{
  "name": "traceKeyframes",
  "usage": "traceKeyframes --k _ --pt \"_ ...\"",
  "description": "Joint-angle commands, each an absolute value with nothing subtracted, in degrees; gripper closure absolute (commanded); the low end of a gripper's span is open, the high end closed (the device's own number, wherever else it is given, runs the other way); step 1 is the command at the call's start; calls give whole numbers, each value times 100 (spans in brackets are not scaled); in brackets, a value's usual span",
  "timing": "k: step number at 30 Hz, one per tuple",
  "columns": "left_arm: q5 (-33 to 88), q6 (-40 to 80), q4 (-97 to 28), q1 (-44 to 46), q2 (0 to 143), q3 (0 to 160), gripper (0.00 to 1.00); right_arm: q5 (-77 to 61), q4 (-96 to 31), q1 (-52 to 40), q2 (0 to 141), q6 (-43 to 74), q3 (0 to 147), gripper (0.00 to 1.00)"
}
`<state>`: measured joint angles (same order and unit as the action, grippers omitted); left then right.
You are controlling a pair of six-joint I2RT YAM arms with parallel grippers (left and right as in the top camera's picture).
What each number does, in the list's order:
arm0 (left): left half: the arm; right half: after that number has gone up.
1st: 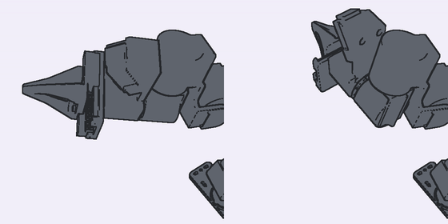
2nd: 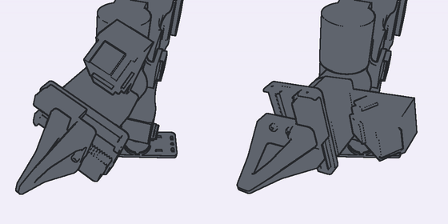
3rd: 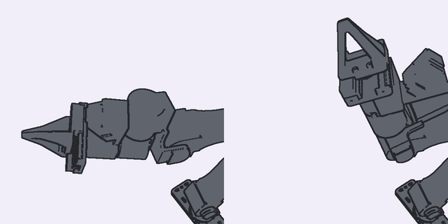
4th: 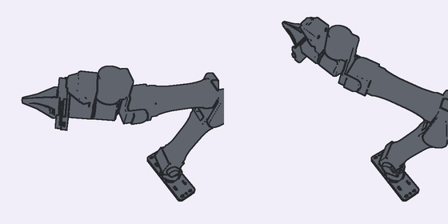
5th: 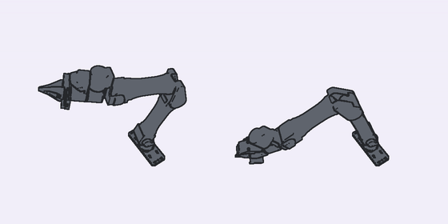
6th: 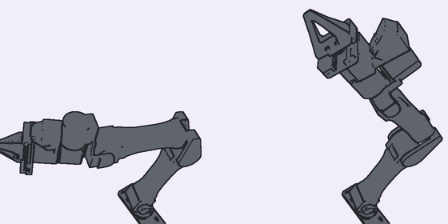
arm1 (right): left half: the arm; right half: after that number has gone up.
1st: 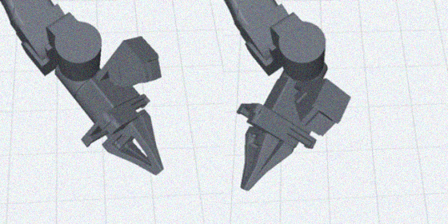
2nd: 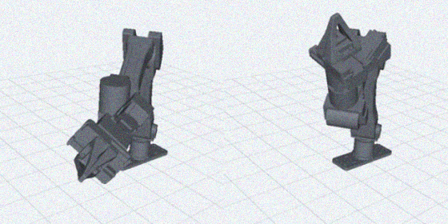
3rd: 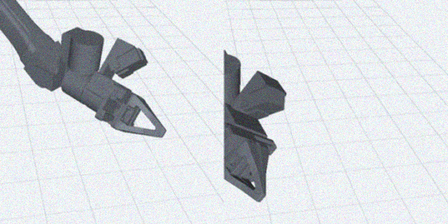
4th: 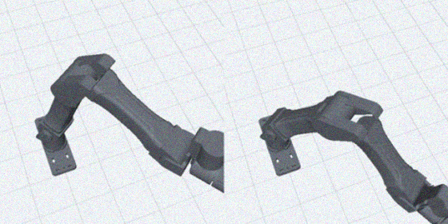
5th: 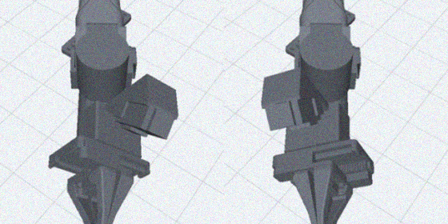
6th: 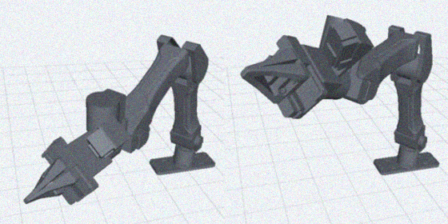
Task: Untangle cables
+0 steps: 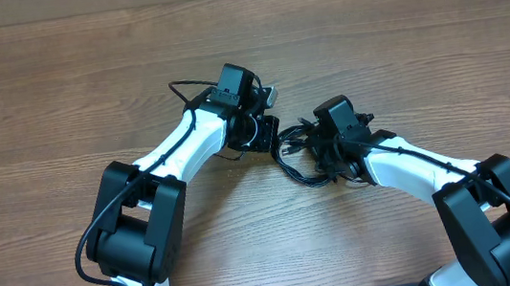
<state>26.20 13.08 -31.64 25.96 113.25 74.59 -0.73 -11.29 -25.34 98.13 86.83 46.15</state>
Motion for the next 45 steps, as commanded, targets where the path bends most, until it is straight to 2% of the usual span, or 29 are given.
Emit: traceKeyframes --k 1,5,8,9,10,24,29,34,36,37,39,45 --pt "2757 1173 -3146 2639 11251 7411 96 211 -1085 -2571 9981 8702 4644 73" --pt "2818 1039 -3148 2639 11251 7411 96 209 -1057 -2571 10261 8705 4646 73" --pt "2805 1026 -3148 2639 11251 7411 96 113 -989 -2571 10363 8702 4646 85" --pt "2781 1026 -3148 2639 11251 7411 96 56 -976 -2571 10363 8700 4646 96" --pt "2687 1026 -3151 2639 11251 7411 96 -19 -965 -2571 10350 8696 4648 96" --pt "1483 1070 -3275 2617 11251 7411 96 -1302 -978 -1988 9380 7502 4657 96" --pt "1162 1024 -3295 2617 11251 7411 84 -1358 -1087 -1811 9096 7485 4657 96" --pt "1028 1024 -3326 2617 11251 7411 90 -1111 -1400 -1529 9098 7448 4657 96" --pt "1031 1026 -3339 2617 11251 7411 82 -985 -1610 -1369 9098 7450 4657 96" --pt "1041 1026 -3350 2617 11249 7413 70 -991 -1664 -1317 9098 7450 4657 96" --pt "1221 1009 -3450 2613 11249 7452 55 -993 -1732 -1264 9098 7450 4654 96" --pt "3175 -456 -3798 2609 11249 7568 16 -1083 -1695 -1260 9098 7548 4654 96"
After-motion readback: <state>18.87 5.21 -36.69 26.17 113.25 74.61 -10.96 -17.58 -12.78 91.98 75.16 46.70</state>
